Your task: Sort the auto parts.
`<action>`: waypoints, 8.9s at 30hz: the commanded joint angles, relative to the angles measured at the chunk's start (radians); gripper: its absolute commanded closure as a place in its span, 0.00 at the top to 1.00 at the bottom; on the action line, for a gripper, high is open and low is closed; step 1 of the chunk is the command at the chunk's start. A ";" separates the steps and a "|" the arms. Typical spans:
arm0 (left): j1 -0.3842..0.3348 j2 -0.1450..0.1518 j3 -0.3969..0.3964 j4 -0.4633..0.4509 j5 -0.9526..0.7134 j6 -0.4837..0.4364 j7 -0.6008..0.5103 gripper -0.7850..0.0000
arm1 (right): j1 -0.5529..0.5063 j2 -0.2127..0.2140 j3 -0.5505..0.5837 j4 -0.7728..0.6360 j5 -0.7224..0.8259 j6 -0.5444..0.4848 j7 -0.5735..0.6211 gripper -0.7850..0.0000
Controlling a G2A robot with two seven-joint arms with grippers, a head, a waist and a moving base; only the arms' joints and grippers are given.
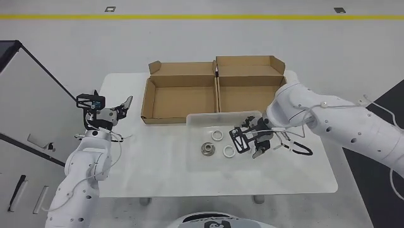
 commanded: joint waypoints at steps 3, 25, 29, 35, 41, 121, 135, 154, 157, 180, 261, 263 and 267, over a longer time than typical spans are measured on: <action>0.000 0.000 0.000 0.000 0.000 0.000 0.000 1.00 | 0.007 -0.003 0.000 0.004 -0.032 -0.009 -0.009 1.00; 0.000 0.000 0.000 0.000 0.000 0.000 0.000 1.00 | -0.019 -0.034 0.000 0.064 -0.144 -0.028 -0.028 1.00; 0.000 0.000 0.000 0.000 0.000 0.000 0.000 1.00 | -0.022 -0.034 0.000 0.061 -0.144 -0.027 -0.033 1.00; 0.000 0.000 0.000 0.000 0.000 0.000 0.000 1.00 | -0.023 -0.037 0.009 0.056 -0.154 -0.032 -0.077 1.00; 0.000 0.000 0.000 0.000 0.000 0.000 0.000 1.00 | -0.014 -0.044 0.000 0.058 -0.081 -0.032 -0.032 1.00; 0.000 0.000 0.000 0.000 0.000 0.000 0.000 1.00 | -0.118 -0.030 0.000 0.118 0.051 0.134 0.135 0.49; 0.000 0.000 0.000 0.000 0.000 0.000 0.000 1.00 | -0.120 -0.032 0.000 0.123 0.067 0.161 0.161 0.47; 0.000 0.000 0.000 0.000 0.000 0.000 0.000 1.00 | -0.134 -0.050 0.000 0.149 0.067 0.164 0.165 0.45; 0.000 0.000 0.000 0.000 0.000 0.000 0.000 1.00 | -0.136 -0.053 0.000 0.152 0.065 0.166 0.166 0.44; 0.000 0.000 0.000 0.000 0.000 0.000 0.000 1.00 | -0.148 -0.071 0.000 0.179 0.053 0.167 0.167 0.34; 0.000 0.000 0.000 0.000 0.000 0.000 0.000 1.00 | 0.116 0.073 0.000 0.140 -0.190 -0.032 -0.544 0.00; 0.000 0.000 0.000 0.000 0.000 0.000 0.000 1.00 | 0.117 0.073 0.000 0.148 -0.210 -0.032 -0.576 0.00; 0.000 0.000 0.000 0.000 0.000 0.000 0.000 1.00 | 0.117 0.073 0.000 0.148 -0.210 -0.032 -0.576 0.00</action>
